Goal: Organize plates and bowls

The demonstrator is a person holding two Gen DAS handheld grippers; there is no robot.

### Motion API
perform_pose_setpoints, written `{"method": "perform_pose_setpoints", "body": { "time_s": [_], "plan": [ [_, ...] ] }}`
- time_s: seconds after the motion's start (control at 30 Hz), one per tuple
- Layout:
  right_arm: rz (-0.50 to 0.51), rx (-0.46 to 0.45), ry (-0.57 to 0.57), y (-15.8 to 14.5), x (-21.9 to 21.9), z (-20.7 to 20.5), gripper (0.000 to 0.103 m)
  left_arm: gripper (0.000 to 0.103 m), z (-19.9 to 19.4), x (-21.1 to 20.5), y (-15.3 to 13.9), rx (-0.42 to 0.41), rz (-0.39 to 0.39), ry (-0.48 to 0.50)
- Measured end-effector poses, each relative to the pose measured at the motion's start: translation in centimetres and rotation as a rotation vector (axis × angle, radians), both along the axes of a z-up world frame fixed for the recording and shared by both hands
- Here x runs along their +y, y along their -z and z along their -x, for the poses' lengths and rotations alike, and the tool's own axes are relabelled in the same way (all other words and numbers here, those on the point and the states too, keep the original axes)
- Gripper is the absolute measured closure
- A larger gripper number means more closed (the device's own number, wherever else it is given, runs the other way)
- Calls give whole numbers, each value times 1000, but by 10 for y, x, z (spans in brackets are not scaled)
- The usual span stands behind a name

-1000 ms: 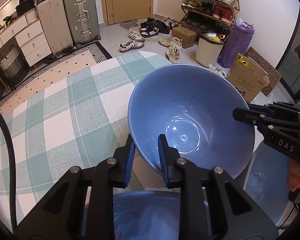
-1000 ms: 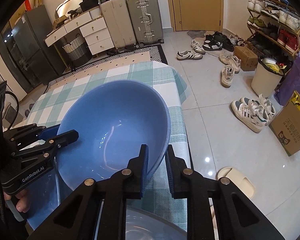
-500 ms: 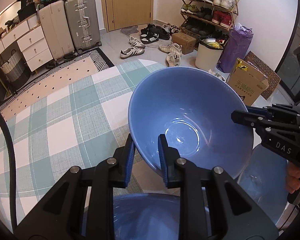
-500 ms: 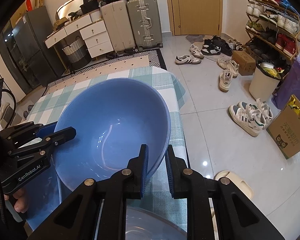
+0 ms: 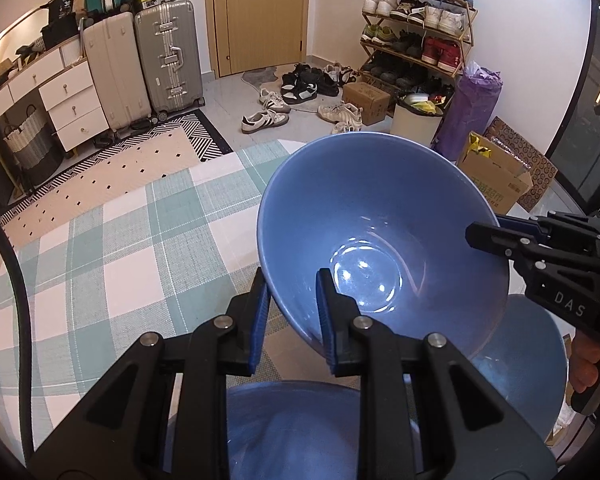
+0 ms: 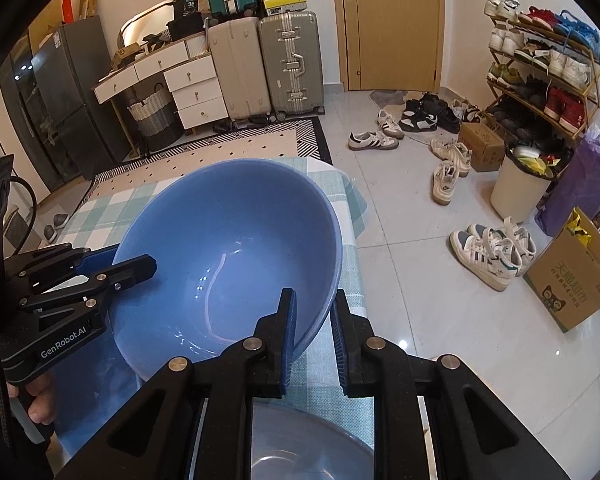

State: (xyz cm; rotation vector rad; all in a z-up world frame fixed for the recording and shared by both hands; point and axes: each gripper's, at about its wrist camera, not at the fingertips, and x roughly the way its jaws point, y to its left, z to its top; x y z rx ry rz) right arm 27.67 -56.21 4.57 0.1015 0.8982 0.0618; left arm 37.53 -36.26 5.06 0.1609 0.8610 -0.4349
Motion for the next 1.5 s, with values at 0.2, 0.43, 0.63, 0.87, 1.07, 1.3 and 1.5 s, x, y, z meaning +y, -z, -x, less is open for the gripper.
{"method": "perform_pose_setpoints", "body": {
  "time_s": [0.2,0.43,0.63,0.87,1.07,1.3,1.5],
  "plan": [
    [4,-33,-2,-15,5,11,86,83,13,6,-16,-29,9,-10],
    [6,-66,-5,-32,13,24,86,83,33,10,-35,-61,15,-24],
    [8,-80,-15,-43,21,36,85,83,55,11,-55,-90,11,-31],
    [8,-109,-23,-57,30,54,85,83,82,14,-76,-116,12,-45],
    [2,-137,-25,-69,33,72,85,83,109,12,-94,-142,10,-48],
    [0,-152,-31,-79,34,91,85,83,145,8,-116,-176,-3,-48],
    [-5,-165,-38,-84,37,106,84,83,171,8,-131,-194,-5,-58]
  ]
}}
